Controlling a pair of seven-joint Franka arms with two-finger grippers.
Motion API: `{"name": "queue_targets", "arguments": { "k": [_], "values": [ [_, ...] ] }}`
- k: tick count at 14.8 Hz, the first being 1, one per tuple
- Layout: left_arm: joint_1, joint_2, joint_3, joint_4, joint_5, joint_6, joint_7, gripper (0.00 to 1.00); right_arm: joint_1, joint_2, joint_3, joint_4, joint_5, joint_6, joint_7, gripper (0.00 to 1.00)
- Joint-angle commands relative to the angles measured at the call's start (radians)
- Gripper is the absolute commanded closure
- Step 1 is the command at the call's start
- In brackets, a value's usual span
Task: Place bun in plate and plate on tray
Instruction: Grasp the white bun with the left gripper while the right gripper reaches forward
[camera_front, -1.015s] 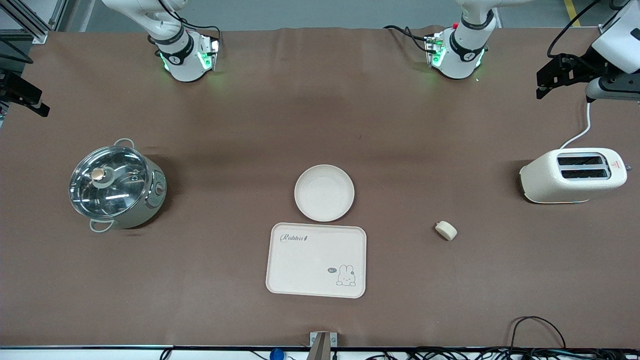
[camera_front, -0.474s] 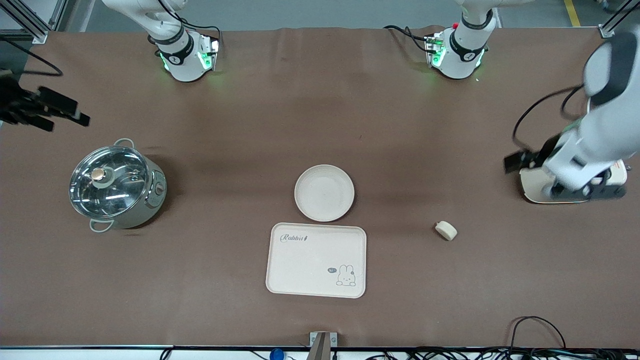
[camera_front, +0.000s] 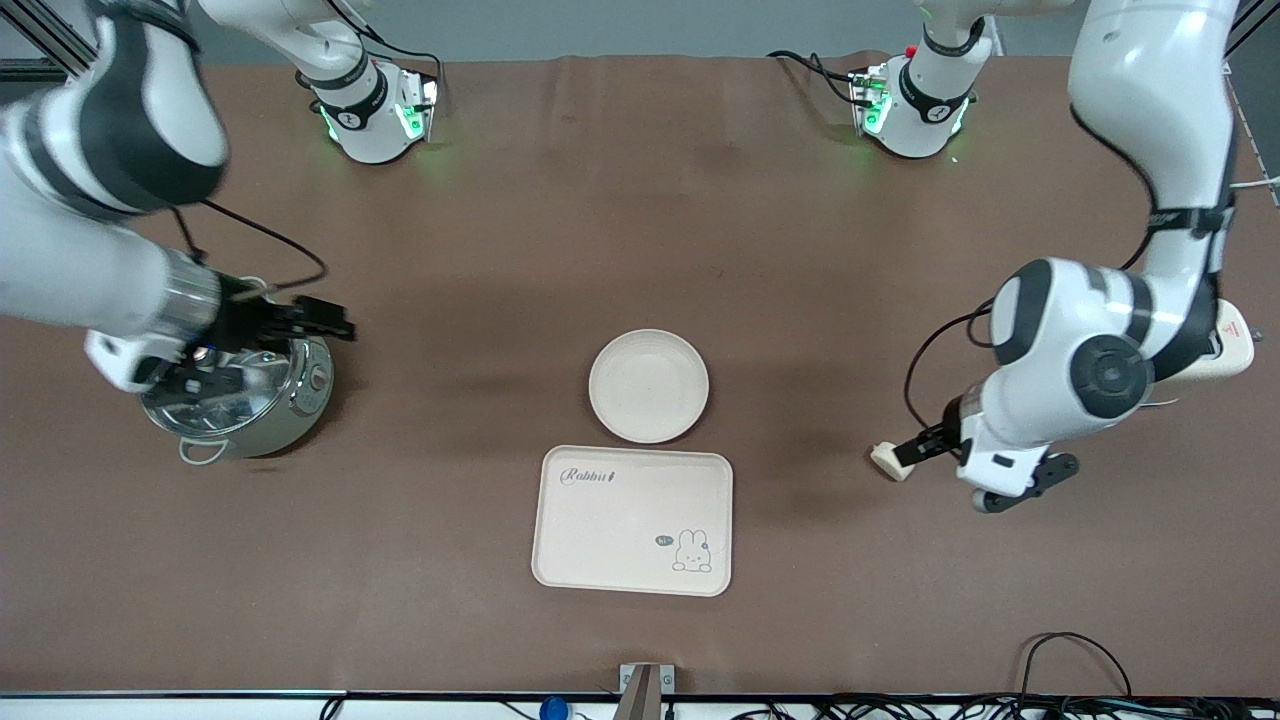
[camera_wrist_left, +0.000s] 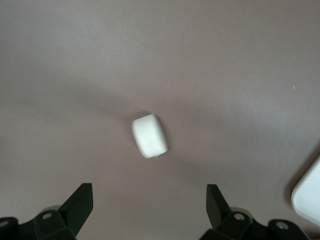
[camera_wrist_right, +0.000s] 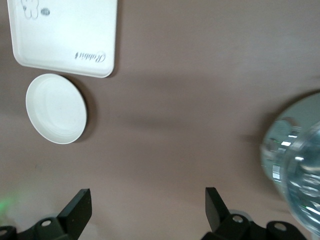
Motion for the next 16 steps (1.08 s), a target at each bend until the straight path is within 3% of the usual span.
{"name": "queue_targets", "arguments": {
  "k": [1,3,9,10,12,13,16],
  "values": [
    [-0.004,0.058,-0.004,-0.072,0.023,0.169,-0.103,0.00,0.030,0.000,-0.008,-0.089,0.106,0.054,0.022,0.00],
    [-0.002,0.098,-0.002,-0.101,0.023,0.249,-0.122,0.00,0.044,0.049,-0.008,-0.106,0.169,0.083,0.026,0.00],
    [0.002,0.150,0.008,-0.097,0.071,0.282,-0.136,0.01,0.219,0.046,-0.008,-0.305,0.178,0.406,0.173,0.00],
    [0.007,0.152,0.008,-0.097,0.071,0.282,-0.136,0.10,0.236,0.040,-0.007,-0.359,0.215,0.462,0.173,0.00],
    [0.015,0.159,0.010,-0.095,0.071,0.282,-0.136,0.47,0.283,0.037,-0.008,-0.448,0.311,0.580,0.173,0.00],
    [0.018,0.167,0.010,-0.094,0.071,0.282,-0.136,0.60,0.314,0.040,-0.008,-0.482,0.350,0.650,0.189,0.00],
    [0.015,0.167,0.010,-0.085,0.071,0.282,-0.154,0.88,0.420,0.066,-0.010,-0.487,0.370,0.778,0.289,0.00]
  ]
}}
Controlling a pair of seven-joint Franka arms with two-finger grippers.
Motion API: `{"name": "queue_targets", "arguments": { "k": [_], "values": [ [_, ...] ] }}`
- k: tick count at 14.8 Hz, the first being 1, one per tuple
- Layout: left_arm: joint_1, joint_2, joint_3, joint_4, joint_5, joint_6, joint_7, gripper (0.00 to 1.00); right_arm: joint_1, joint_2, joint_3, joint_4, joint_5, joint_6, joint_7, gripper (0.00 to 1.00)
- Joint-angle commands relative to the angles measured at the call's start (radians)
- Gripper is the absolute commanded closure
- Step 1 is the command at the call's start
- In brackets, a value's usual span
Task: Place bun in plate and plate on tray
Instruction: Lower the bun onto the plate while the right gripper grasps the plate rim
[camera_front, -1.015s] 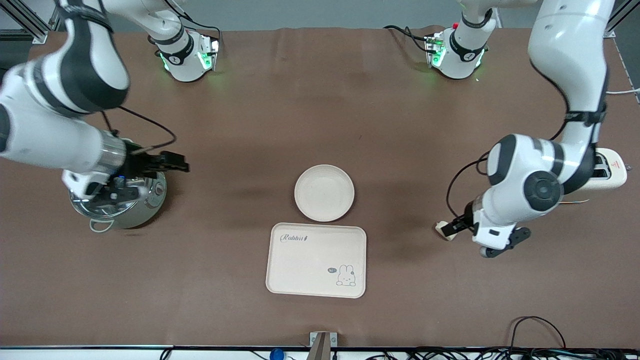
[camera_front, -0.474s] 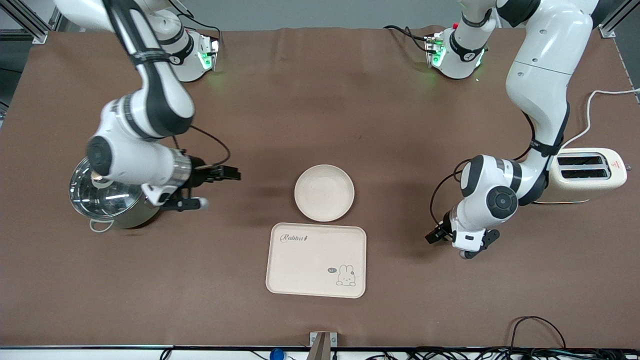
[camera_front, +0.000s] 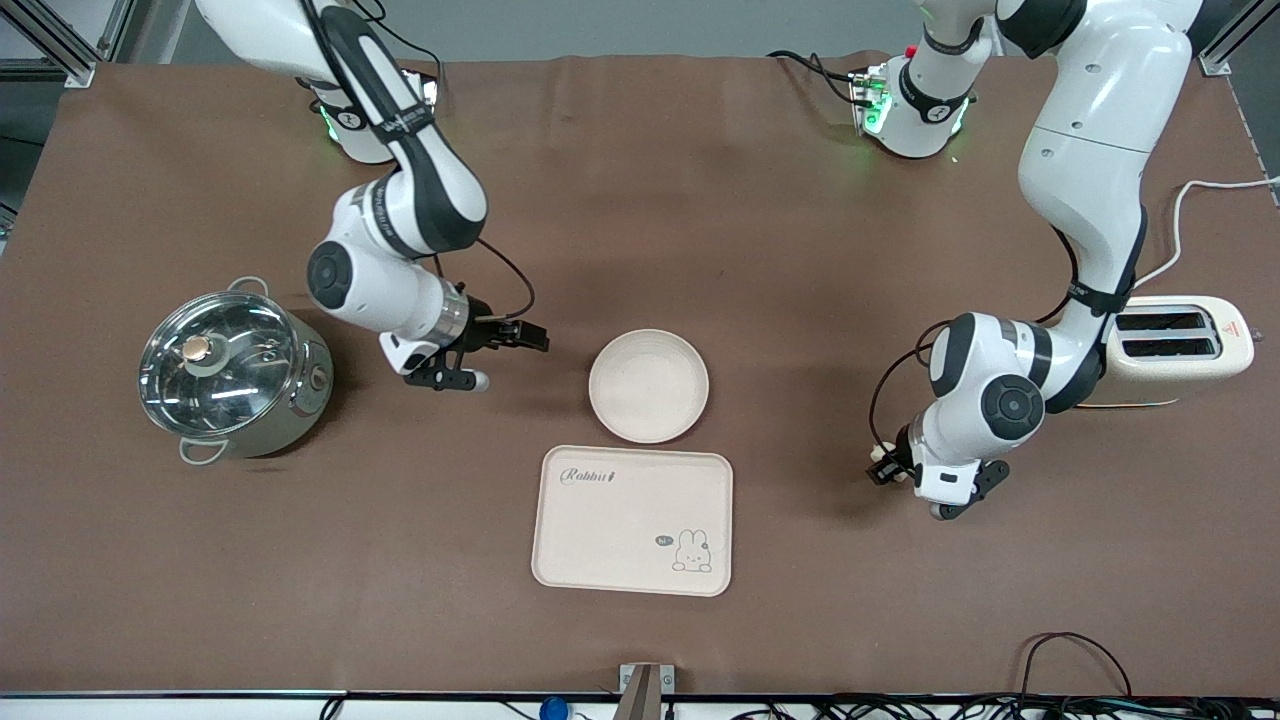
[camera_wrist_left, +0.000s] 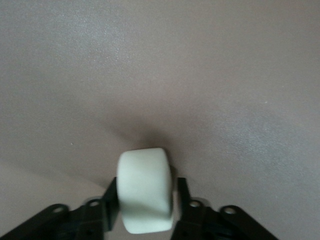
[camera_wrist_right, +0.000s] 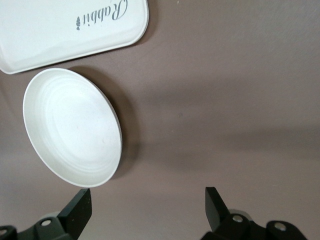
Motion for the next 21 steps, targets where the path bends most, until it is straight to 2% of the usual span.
{"name": "queue_targets", "arguments": {
  "k": [1,3,6,9,11,14,15,16,17,18,19,21],
  "values": [
    [-0.014,-0.007,-0.003,0.014,0.026,-0.005,-0.056,0.92,0.091,0.012,-0.009,-0.026,0.032,0.104,0.064,0.00],
    [-0.037,-0.017,-0.029,0.020,0.026,-0.009,-0.094,0.96,0.124,0.068,-0.009,-0.015,0.054,0.174,0.069,0.00],
    [-0.124,-0.030,-0.070,0.056,0.015,-0.012,-0.215,0.94,0.153,0.181,-0.009,0.075,0.118,0.193,0.072,0.03],
    [-0.285,-0.019,-0.081,0.115,0.015,-0.012,-0.370,0.92,0.177,0.250,-0.009,0.139,0.170,0.201,0.070,0.08],
    [-0.356,-0.004,-0.080,0.124,0.013,-0.012,-0.444,0.91,0.187,0.272,-0.009,0.166,0.181,0.204,0.070,0.18],
    [-0.456,0.042,-0.077,0.158,0.019,-0.002,-0.512,0.83,0.184,0.306,-0.009,0.187,0.181,0.218,0.063,0.39],
    [-0.476,0.067,-0.075,0.168,0.019,0.001,-0.522,0.75,0.184,0.313,-0.009,0.190,0.181,0.228,0.059,0.45],
    [-0.485,0.087,-0.073,0.173,0.021,0.012,-0.526,0.63,0.184,0.315,-0.009,0.189,0.181,0.236,0.058,0.51],
    [-0.494,0.094,-0.073,0.176,0.021,0.017,-0.527,0.37,0.182,0.315,-0.009,0.189,0.181,0.236,0.056,0.58],
    [-0.496,0.096,-0.072,0.176,0.019,0.017,-0.527,0.16,0.182,0.315,-0.009,0.189,0.180,0.235,0.056,0.67],
    [-0.493,0.090,-0.072,0.176,0.018,0.017,-0.527,0.00,0.187,0.313,-0.009,0.187,0.181,0.236,0.064,0.77],
    [-0.485,0.059,-0.072,0.193,0.022,-0.003,-0.526,0.00,0.188,0.313,-0.010,0.181,0.181,0.239,0.066,0.92]
  ]
}}
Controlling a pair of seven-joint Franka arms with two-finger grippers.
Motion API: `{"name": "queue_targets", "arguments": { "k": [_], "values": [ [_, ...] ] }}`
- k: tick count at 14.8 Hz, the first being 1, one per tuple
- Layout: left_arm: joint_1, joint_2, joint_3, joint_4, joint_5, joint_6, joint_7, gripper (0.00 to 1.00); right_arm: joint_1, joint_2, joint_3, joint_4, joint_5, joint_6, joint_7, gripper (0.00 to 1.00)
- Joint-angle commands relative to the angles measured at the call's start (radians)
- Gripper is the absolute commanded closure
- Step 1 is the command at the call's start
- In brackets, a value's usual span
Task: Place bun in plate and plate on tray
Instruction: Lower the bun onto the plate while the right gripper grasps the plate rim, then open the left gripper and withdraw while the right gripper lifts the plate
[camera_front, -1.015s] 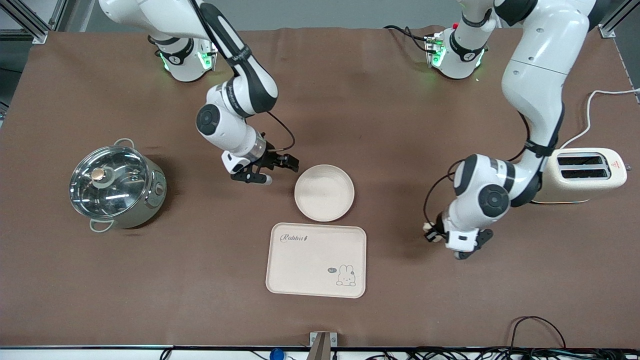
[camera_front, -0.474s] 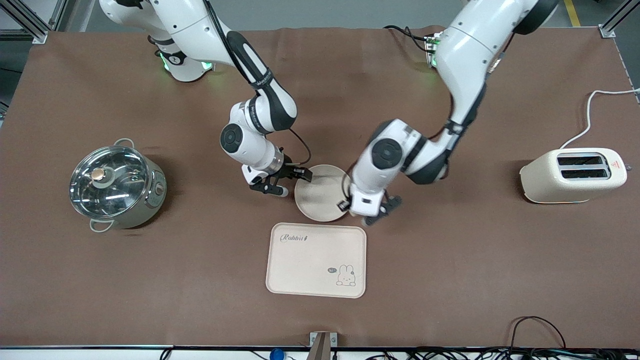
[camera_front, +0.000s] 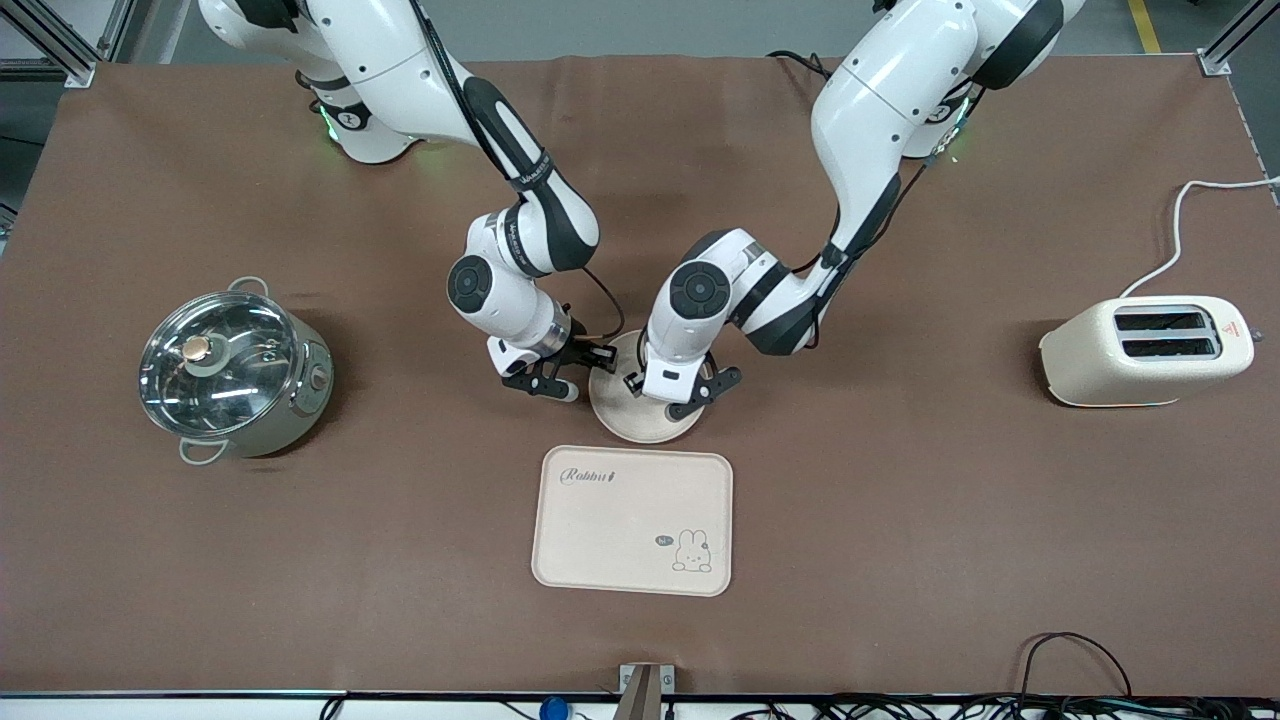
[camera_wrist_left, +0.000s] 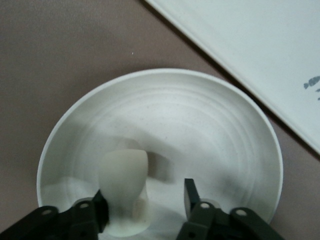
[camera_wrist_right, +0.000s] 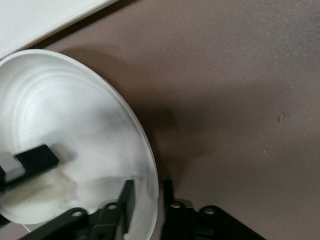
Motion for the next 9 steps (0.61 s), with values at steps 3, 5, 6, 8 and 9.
{"name": "queue_targets", "arguments": {
  "k": [3,5,6,8,9],
  "values": [
    [0.060,-0.094,0.008,0.103,0.030,-0.161,0.007,0.00,0.009,0.001,-0.004,0.000,0.025,0.008,-0.001,0.98],
    [0.096,-0.123,0.007,0.131,0.025,-0.206,0.039,0.00,0.006,-0.004,-0.004,0.000,0.025,0.004,0.001,0.99],
    [0.096,-0.125,0.007,0.131,0.025,-0.207,0.055,0.00,0.006,-0.012,-0.004,-0.001,0.025,0.002,0.001,1.00],
    [0.110,-0.155,0.010,0.131,0.028,-0.239,0.077,0.00,0.005,-0.019,-0.004,0.002,0.025,-0.003,-0.002,0.99],
    [0.152,-0.202,0.008,0.131,0.027,-0.287,0.123,0.00,-0.001,-0.027,-0.004,0.009,0.025,-0.006,-0.005,0.99]
  ]
}}
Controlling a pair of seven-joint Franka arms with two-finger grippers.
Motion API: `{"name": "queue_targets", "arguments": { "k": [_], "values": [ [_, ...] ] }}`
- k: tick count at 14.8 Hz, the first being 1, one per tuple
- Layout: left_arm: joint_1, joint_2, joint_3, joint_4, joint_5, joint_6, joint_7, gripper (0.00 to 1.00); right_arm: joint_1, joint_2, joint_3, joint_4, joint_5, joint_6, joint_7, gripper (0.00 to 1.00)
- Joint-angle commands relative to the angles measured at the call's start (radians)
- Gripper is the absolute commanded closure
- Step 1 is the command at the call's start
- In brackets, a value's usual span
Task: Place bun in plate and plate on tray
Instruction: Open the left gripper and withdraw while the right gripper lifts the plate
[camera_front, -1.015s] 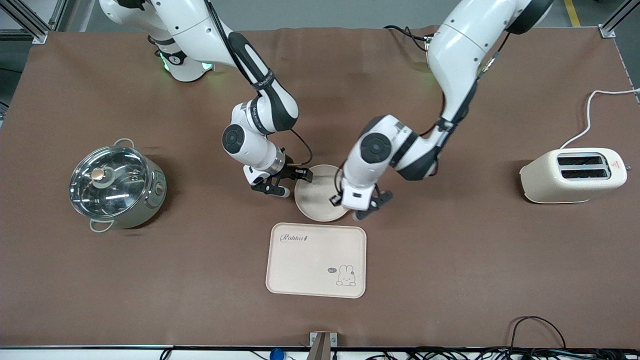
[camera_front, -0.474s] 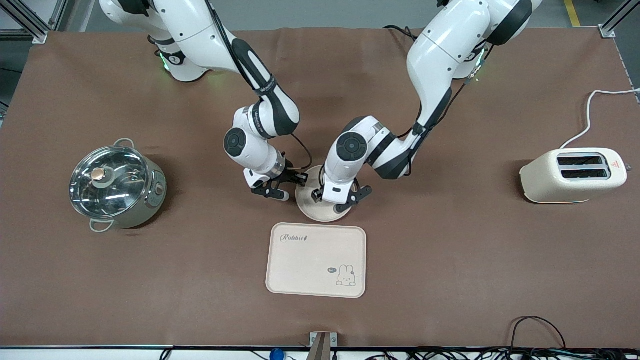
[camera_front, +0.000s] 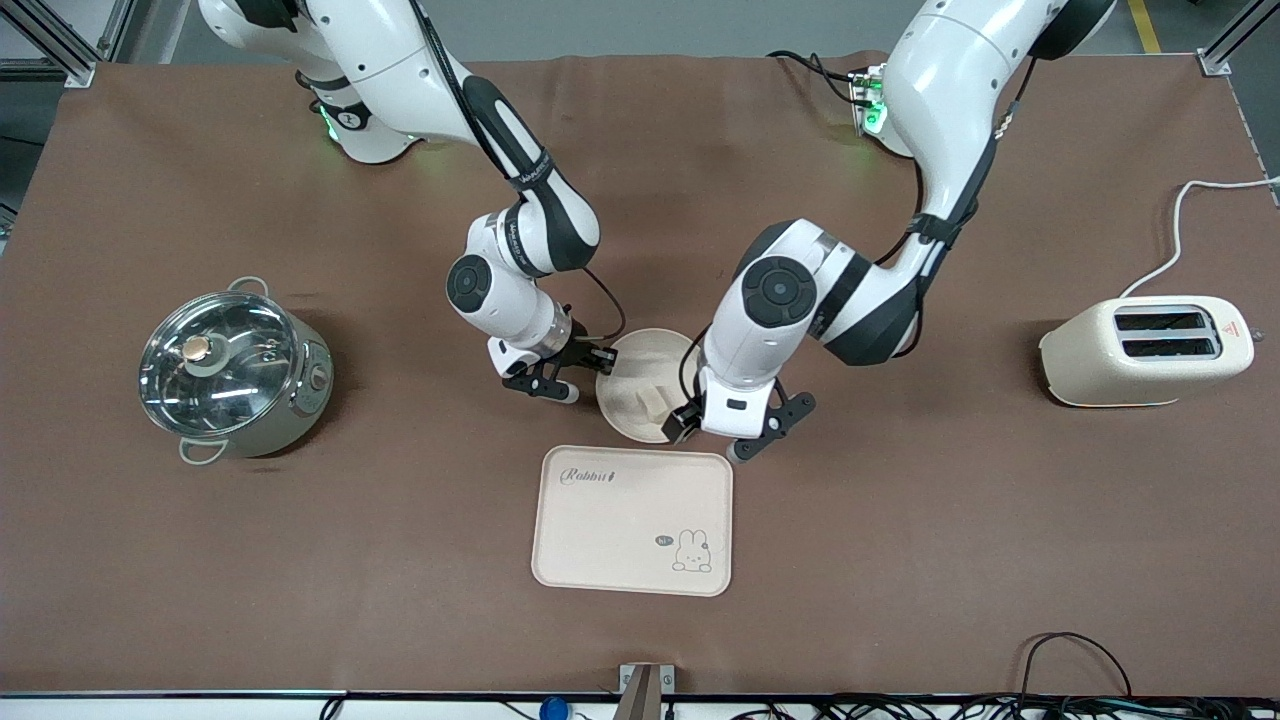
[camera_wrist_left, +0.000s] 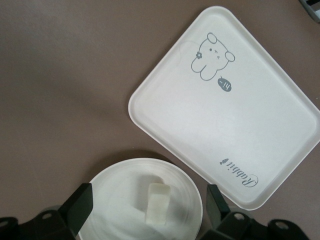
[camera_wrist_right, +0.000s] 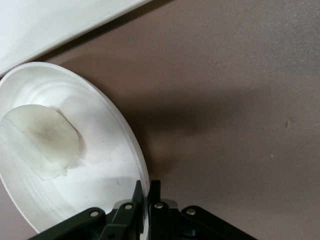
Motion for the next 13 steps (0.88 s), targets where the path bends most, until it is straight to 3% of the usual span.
{"name": "queue_targets", "arguments": {
  "k": [1,7,13],
  "values": [
    [0.077,-0.100,-0.007,-0.006,0.019,-0.109,0.115,0.00,-0.007,-0.028,-0.005,0.002,0.020,-0.011,-0.008,0.99],
    [0.284,-0.342,-0.002,-0.008,0.019,-0.398,0.497,0.00,-0.061,-0.008,-0.008,0.135,0.020,-0.016,0.069,0.99],
    [0.468,-0.546,-0.004,-0.011,0.002,-0.622,0.966,0.00,-0.106,0.156,-0.009,0.362,0.017,-0.014,0.217,0.99]
  ]
}}
